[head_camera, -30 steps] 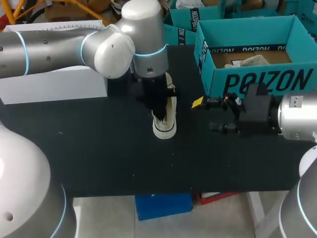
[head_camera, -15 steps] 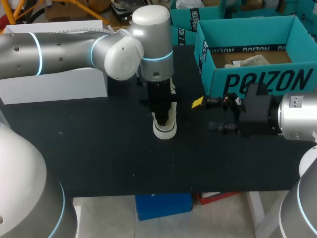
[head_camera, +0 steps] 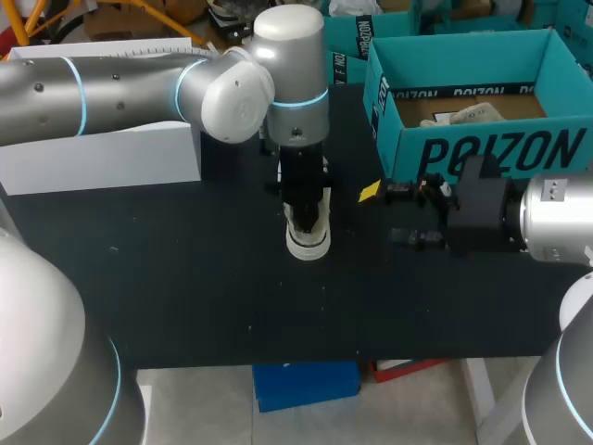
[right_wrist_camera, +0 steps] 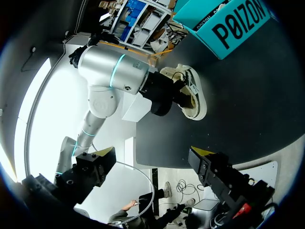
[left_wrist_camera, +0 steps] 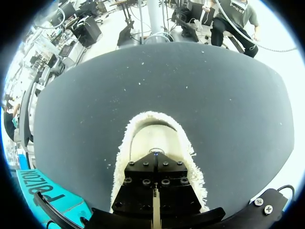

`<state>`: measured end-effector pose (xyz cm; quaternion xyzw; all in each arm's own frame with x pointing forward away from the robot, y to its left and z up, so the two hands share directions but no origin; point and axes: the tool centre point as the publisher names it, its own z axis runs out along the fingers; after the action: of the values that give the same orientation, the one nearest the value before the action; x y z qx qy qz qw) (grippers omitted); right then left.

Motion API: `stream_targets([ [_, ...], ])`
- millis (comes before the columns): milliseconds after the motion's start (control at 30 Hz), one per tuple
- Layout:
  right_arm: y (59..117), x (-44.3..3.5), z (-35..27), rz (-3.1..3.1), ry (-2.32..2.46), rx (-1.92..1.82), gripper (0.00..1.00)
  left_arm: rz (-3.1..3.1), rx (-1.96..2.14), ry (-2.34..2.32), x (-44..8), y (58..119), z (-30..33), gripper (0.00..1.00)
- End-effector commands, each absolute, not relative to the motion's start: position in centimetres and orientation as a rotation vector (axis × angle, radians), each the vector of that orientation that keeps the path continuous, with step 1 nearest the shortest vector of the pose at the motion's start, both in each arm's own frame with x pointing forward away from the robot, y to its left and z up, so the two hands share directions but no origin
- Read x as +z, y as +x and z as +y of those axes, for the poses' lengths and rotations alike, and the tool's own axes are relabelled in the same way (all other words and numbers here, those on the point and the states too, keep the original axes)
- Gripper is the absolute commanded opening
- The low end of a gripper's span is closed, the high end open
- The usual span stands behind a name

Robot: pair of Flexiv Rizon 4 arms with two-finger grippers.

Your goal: Take the shoe out of the shoebox, open the shoe tongue, remove and reinsert the insole, then place the shoe into the shoebox

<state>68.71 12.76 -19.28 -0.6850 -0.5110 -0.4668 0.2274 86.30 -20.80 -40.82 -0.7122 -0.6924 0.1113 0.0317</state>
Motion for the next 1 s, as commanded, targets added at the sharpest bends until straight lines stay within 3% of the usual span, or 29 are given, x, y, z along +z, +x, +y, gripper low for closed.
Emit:
stream_targets([
  [33, 68.7, -19.3, 12.9, -1.408, -1.889, -1.286, 1.0, -2.184, 0.424, -2.182, -38.1, 86.5, -19.9, 0.0],
  [567, 68.7, -19.3, 12.9, -1.408, -1.889, -1.286, 1.0, -2.547, 1.153, -1.863, -31.5, 88.1, -14.6, 0.0],
  [1000, 68.7, -19.3, 12.9, -1.408, -1.889, -1.286, 1.0, -2.916, 1.324, -1.445, -28.6, 87.2, -8.3, 0.0],
])
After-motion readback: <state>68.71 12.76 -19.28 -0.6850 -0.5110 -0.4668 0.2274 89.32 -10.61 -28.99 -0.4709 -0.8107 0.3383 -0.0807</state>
